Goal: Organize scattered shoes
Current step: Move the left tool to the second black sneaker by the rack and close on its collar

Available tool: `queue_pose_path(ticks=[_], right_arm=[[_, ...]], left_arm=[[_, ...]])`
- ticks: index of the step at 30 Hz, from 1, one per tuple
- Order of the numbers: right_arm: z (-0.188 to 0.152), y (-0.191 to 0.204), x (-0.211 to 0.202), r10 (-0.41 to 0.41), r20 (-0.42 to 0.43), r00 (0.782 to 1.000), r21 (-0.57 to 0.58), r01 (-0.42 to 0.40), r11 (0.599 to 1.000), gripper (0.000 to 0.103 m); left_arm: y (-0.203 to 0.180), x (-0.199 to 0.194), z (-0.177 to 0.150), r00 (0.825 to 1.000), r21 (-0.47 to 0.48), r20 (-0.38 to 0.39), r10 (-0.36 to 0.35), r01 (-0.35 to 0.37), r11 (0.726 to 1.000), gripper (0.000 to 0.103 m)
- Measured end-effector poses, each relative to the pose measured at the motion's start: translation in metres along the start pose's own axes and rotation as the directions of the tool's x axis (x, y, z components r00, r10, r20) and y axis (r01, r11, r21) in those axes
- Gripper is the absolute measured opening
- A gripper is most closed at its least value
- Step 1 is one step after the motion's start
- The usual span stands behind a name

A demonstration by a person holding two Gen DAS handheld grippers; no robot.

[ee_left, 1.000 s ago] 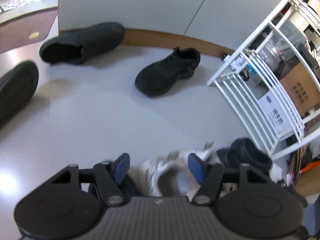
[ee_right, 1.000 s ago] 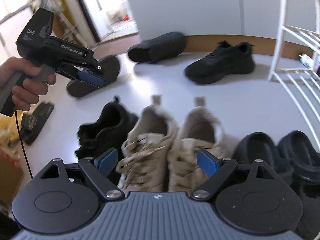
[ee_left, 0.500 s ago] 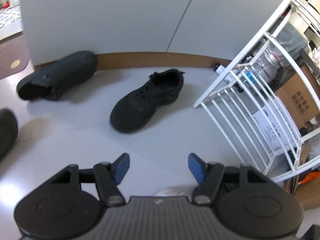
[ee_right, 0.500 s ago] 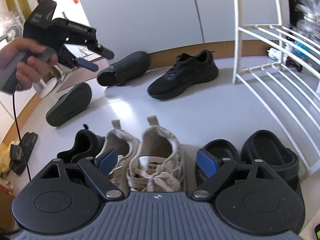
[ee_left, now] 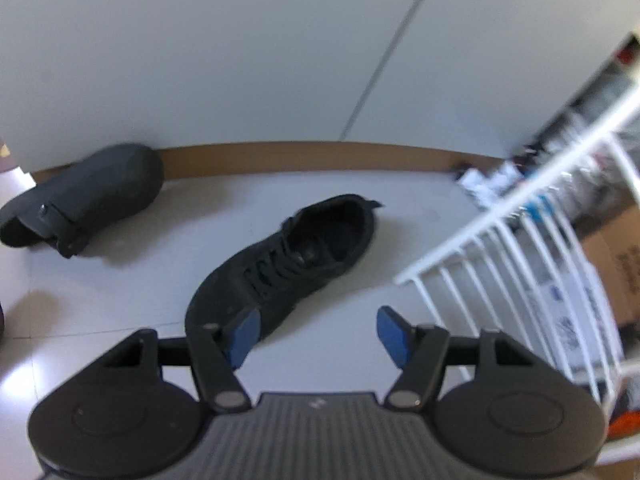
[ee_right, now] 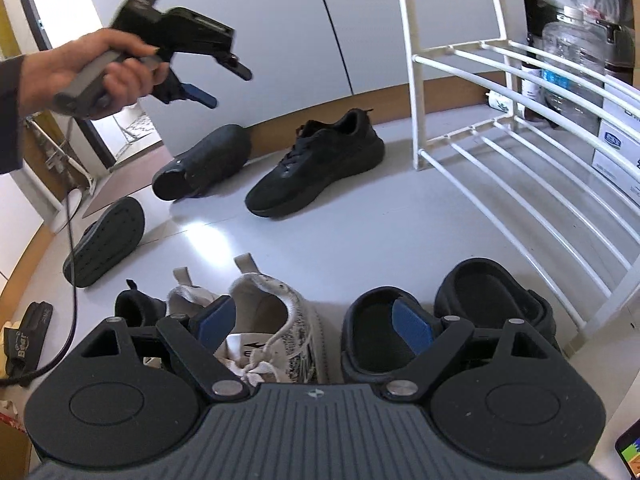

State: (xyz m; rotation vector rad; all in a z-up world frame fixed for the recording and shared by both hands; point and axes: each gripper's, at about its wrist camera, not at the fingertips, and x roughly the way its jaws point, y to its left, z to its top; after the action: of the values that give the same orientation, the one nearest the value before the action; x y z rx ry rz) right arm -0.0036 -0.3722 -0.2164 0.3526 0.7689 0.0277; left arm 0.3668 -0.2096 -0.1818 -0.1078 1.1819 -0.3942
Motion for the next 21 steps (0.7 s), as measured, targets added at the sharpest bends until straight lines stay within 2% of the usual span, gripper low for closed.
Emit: queue_pose_path(ticks=[3,10,14,17,21], right_arm=[[0.0,-0.004,-0.001,-0.017,0.012,1.0,0.0,0.017,1.0,0.089],[0.0,-0.021,-0.001,-0.071,0.016,0.997,0.023,0.071,0.997,0.087],[-0.001,-0.034,0.001,-0.095,-0.007,0.995,0.049,0.095,0.994,0.079],[-0.002,-0.04,0.001,-0.105,-0.01,0.994,0.057,0.105,0.993,0.077],[-0.005,-0.051,0.002,-0.133,-0.023,0.991,0.071,0.135,0.988,0.075]], left_arm=[[0.006,0.029,0.009,0.999,-0.1,-0.027,-0.028,0.025,0.995,0.053],[0.011,0.065,0.021,0.999,-0.18,-0.045,0.0,-0.008,0.984,0.04],[0.017,0.093,0.024,0.997,-0.188,-0.073,0.005,-0.018,0.982,0.036],[0.02,0.111,0.026,0.997,-0.174,-0.069,0.038,-0.049,0.984,0.036],[0.029,0.131,0.023,0.998,-0.219,-0.052,0.024,-0.035,0.975,0.031]])
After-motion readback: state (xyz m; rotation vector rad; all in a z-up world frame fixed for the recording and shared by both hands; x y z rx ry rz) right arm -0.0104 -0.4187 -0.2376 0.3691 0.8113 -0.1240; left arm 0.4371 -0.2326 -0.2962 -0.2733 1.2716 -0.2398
